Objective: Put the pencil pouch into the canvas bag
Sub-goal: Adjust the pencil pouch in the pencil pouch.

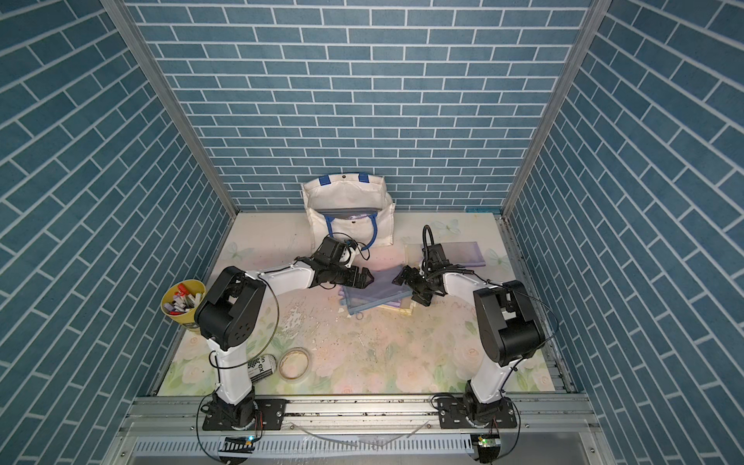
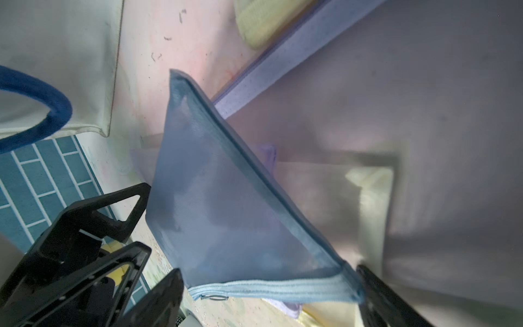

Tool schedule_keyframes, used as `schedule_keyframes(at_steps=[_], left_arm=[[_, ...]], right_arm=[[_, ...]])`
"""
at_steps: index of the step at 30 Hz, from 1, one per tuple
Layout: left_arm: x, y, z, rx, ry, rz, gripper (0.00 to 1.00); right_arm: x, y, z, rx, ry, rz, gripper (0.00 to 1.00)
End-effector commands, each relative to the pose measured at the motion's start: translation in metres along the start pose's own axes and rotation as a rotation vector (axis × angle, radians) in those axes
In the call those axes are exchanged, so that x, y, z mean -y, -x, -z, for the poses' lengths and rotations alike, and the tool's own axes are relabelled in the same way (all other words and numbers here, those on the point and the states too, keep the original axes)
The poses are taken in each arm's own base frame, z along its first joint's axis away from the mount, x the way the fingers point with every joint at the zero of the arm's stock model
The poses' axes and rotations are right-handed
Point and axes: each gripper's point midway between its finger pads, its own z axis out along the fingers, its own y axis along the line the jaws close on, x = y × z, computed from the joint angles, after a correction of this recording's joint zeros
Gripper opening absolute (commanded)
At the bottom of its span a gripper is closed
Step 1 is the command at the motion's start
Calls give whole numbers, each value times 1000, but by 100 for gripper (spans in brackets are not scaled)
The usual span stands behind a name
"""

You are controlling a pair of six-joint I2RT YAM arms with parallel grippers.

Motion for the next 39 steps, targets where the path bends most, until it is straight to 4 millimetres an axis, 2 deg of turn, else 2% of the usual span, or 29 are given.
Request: schedule_keyframes(at_steps=[1,6,10,13,17,23,27,30,34,37,39], left_arm=[[10,-10,2,-2,-28,4,97],[22,-50,13,-46,-52,28,87],[44,-83,25,-87,-69,38,78],[57,-92,35,-80,-89,38,71],[67,-84,43,-77,-112,6,65],[75,-73,19,-101,-182,33,63],[77,-64,5,-105,-191,62,62],[81,-61,1,-104,-219,84,61],[85,-60,2,-96,-244,98,54],[85,-58,13,-78,-240,90,55],[78,-58,23,-77,-217,89,59]], right_arm=[[-3,5,-8,-8,1,8,93],[-7,7,-12,-18,19,18,92],[-12,7,-17,-40,37,35,90],[-16,8,-20,-47,51,42,89],[-23,10,-19,-45,66,59,84],[-25,6,-18,-57,78,68,79],[-23,2,-16,-53,76,69,61],[-21,-2,-15,-55,73,71,54],[-18,-5,-17,-57,70,67,47],[-18,-6,-15,-53,68,65,46],[-18,-7,-12,-49,65,67,49]])
